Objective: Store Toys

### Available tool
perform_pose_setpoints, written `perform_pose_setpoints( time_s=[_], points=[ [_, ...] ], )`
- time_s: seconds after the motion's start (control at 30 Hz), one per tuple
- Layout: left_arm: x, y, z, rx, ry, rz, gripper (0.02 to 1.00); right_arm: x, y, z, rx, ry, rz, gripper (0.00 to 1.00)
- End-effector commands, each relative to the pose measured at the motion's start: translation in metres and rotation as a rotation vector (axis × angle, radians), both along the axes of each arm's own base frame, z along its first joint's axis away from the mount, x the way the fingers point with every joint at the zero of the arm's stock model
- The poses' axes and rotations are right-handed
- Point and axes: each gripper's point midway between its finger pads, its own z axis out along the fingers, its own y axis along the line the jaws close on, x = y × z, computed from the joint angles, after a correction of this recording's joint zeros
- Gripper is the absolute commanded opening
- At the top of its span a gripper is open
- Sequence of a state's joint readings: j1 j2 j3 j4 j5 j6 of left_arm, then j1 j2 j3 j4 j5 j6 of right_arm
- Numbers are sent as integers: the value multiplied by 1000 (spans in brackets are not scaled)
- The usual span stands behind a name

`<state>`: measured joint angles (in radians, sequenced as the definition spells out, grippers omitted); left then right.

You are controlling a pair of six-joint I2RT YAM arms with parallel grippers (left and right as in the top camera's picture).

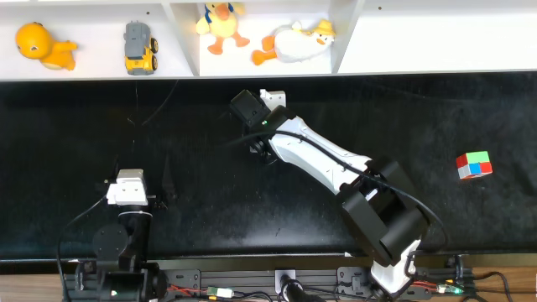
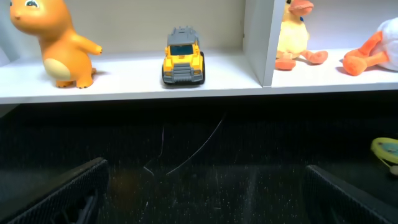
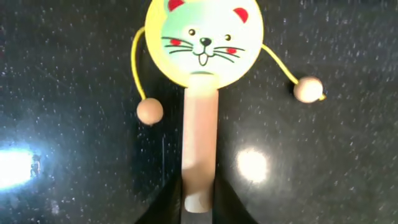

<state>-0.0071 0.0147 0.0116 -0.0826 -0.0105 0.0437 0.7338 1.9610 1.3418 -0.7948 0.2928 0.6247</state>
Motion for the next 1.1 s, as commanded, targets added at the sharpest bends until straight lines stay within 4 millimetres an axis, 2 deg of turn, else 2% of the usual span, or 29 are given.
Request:
perform_pose_setpoints(
  time_s=[0.03,0.27,0.43,0.57,0.7,0.9,1.1],
  points=[
    [0,-4,1,-4,-7,-19,998,8,5,6,7,-33,-4,49],
    [0,-4,1,-4,-7,-18,998,-7,11,16,-30,-46,37,99],
    [0,-4,1,-4,-7,-18,998,-15,-8,40,-71,-94,30,95],
    [0,-4,1,-4,-7,-19,998,-27,-35,60,-66,-139,4,112],
    [0,-4,1,-4,-7,-19,998,-47,-68,72,-58,-152,-24,69],
    [0,-4,1,-4,-7,-18,998,-75,-135,93,-55,-180,-109,71],
    [0,-4,1,-4,-7,-18,996,-71,-186,115,-116,-202,-93,45]
  ],
)
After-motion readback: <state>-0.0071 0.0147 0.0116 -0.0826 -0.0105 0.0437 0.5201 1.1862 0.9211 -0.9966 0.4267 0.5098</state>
